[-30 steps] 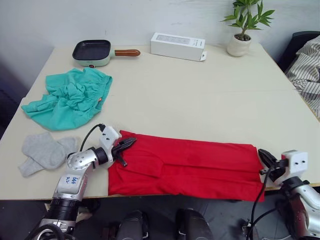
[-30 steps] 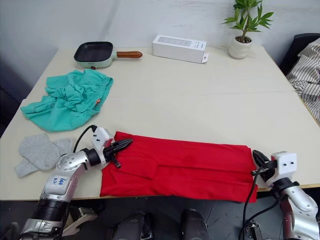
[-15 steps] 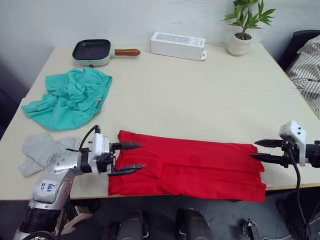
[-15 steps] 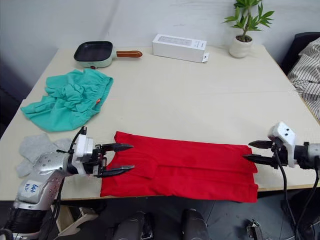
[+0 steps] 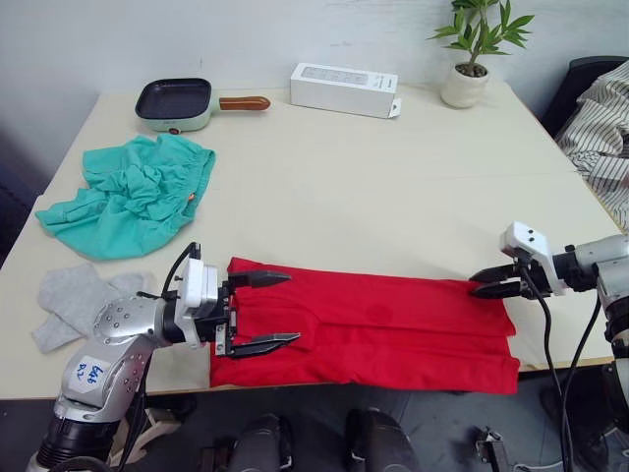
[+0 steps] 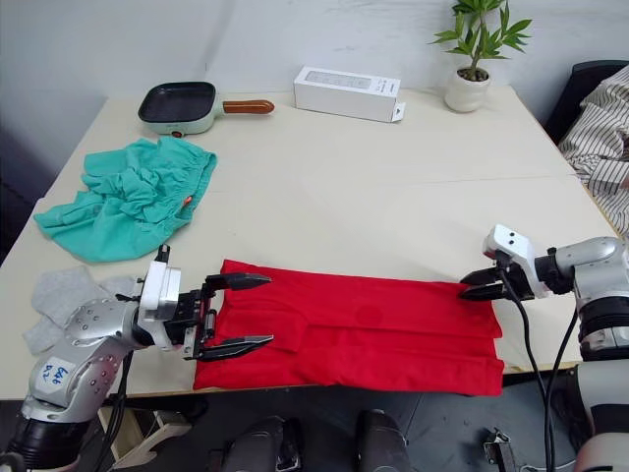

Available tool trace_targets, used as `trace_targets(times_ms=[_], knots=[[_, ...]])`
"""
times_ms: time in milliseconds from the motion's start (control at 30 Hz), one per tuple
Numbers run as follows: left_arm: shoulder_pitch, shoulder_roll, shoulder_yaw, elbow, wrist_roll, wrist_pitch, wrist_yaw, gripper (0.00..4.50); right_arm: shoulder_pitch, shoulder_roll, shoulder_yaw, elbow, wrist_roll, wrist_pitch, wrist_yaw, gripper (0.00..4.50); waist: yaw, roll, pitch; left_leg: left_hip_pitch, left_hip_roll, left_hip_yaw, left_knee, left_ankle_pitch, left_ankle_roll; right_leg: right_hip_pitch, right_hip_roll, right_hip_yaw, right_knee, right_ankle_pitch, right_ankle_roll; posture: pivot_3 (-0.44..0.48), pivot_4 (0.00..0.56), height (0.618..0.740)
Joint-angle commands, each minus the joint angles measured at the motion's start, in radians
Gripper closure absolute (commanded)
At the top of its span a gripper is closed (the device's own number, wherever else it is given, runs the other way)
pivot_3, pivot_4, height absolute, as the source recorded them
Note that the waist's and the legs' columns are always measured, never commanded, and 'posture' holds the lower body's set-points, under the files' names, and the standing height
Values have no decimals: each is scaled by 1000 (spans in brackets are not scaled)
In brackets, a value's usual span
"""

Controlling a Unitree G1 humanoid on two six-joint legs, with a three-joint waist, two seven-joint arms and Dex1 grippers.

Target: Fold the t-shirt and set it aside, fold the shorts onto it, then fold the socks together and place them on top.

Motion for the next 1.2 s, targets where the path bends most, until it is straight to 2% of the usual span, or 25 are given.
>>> trace_targets(times_ms=[33,100,167,367,467,567,667,767,900,1000,1133,1200], knots=[[14,2,29,-32,-3,-14,18,0,-24,-14,16,17,6,6,71,3832,0,0,0,0,0,0,0,0,0,0,-1,0,0,0,0,0,150,740],[17,-2,29,-29,10,-20,35,0,-68,-1,-4,64,-24,-37,31,4474,-1,0,0,0,0,0,0,0,0,0,-1,0,0,0,0,0,150,740],[11,-10,25,-21,26,-30,55,0,-115,10,-13,114,-49,-82,-30,4474,-2,0,0,0,0,0,0,0,0,0,0,0,0,0,0,0,150,740],[-10,-46,22,8,76,-59,129,0,-299,89,-30,282,-167,-248,-474,4474,-9,1,0,0,0,1,0,0,-1,-1,0,1,0,0,0,0,150,740],[-19,-64,27,22,111,-81,171,0,-356,133,-37,333,-206,-266,-639,4474,-11,1,0,0,1,1,-2,0,-3,-2,0,1,1,-1,-2,0,150,740],[-38,-76,34,41,130,-87,206,0,-381,164,-43,358,-235,-271,-696,4474,-6,1,0,-1,1,1,-2,1,-3,-2,1,1,1,-1,-2,0,150,740],[-62,-74,30,62,142,-83,219,0,-385,184,-87,372,-209,-220,-657,4474,-2,1,0,-1,0,1,-2,1,-2,-2,2,0,1,-1,-2,0,150,740],[-86,-67,18,76,125,-48,211,0,-375,175,-118,370,-196,-179,-598,3925,-2,1,0,-1,-1,1,-2,1,-1,-2,3,0,2,-1,-1,0,150,740],[-135,-65,15,109,113,-7,202,0,-358,126,-191,344,-156,-179,-573,2550,0,1,0,-1,0,1,-2,1,-1,-2,3,0,2,-1,-1,0,150,740],[-181,-67,22,166,110,11,188,0,-339,86,-280,293,-70,-88,-506,1500,-1,1,0,-1,-1,2,-2,2,-1,-2,3,0,2,-1,-1,0,150,740],[-265,-74,-1,285,154,-28,157,0,-177,32,-405,37,71,82,-440,193,2,1,0,-1,0,1,-2,2,-1,-2,4,0,2,-1,-1,0,150,740],[-300,-80,-19,336,174,-52,135,0,-49,28,-475,-156,139,181,-468,25,4,1,0,-1,0,0,-2,1,-1,-1,3,-1,2,-1,-1,0,150,740]])
